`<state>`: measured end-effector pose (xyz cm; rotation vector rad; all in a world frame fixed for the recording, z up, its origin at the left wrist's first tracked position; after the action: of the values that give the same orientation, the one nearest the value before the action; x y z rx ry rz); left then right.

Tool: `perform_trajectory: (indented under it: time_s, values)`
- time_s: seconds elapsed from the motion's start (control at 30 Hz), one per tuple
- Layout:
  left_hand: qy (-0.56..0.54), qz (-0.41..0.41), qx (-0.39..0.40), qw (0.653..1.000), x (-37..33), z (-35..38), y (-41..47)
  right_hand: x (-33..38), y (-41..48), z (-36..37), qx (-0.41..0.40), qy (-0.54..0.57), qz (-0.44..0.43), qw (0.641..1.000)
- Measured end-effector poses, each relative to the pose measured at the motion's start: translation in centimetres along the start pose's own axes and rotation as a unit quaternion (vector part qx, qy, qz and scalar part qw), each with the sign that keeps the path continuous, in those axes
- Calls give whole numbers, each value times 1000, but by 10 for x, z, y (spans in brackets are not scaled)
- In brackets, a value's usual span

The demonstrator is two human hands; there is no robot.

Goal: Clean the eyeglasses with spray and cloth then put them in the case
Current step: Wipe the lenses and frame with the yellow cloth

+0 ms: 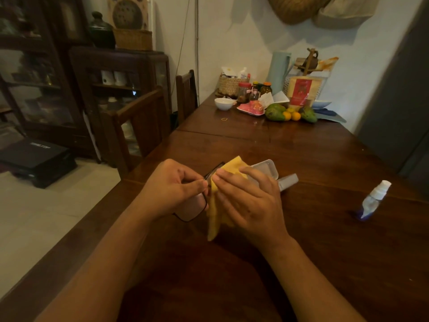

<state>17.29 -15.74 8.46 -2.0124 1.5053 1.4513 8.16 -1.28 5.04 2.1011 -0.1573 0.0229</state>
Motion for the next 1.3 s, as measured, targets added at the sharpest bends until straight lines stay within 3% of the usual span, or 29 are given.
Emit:
perform_trajectory:
  time_s: [0.17, 0.37, 0.57, 0.7, 0.8, 0.93, 1.07, 1.2, 1.3]
  values:
    - [12, -4, 16, 1000, 2, 4, 1, -9, 0, 1, -3, 1, 65, 998]
    - [20, 5, 6, 1000, 5, 0, 1, 4, -1, 8, 31, 22, -8, 999]
    - [14, 5, 10, 1000, 5, 2, 2, -7, -1, 5, 7, 22, 54, 998]
    - [-19, -3, 24, 1000, 7, 1, 2, 8, 1, 11, 40, 48, 17, 998]
    - [-40, -21, 16, 999, 11, 1, 3, 2, 3, 5, 19, 53, 15, 998]
    - [-101, -75, -9, 992, 20, 2, 5, -14, 2, -2, -32, 122, 125, 984]
    - [-140, -108, -65, 982, 30, -4, 8, -7, 4, 1, -55, 264, 212, 939]
    - [-128, -128, -49, 982, 32, 4, 8, 26, 9, 4, -37, 118, 113, 986]
    - [-117, -141, -62, 981, 34, 3, 7, 42, 7, 8, -19, 48, 26, 998]
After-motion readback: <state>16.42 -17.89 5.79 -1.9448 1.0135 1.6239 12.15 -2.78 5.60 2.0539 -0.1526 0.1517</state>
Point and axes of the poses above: each hand's wrist, its own y-axis towards the middle knuckle, its own z-axis out of the palm, x = y × z, the point moved 7 cm from there along y, towards the middle knuckle, and after that the axes turned 1 degree about -x, right-handed, at the moved point
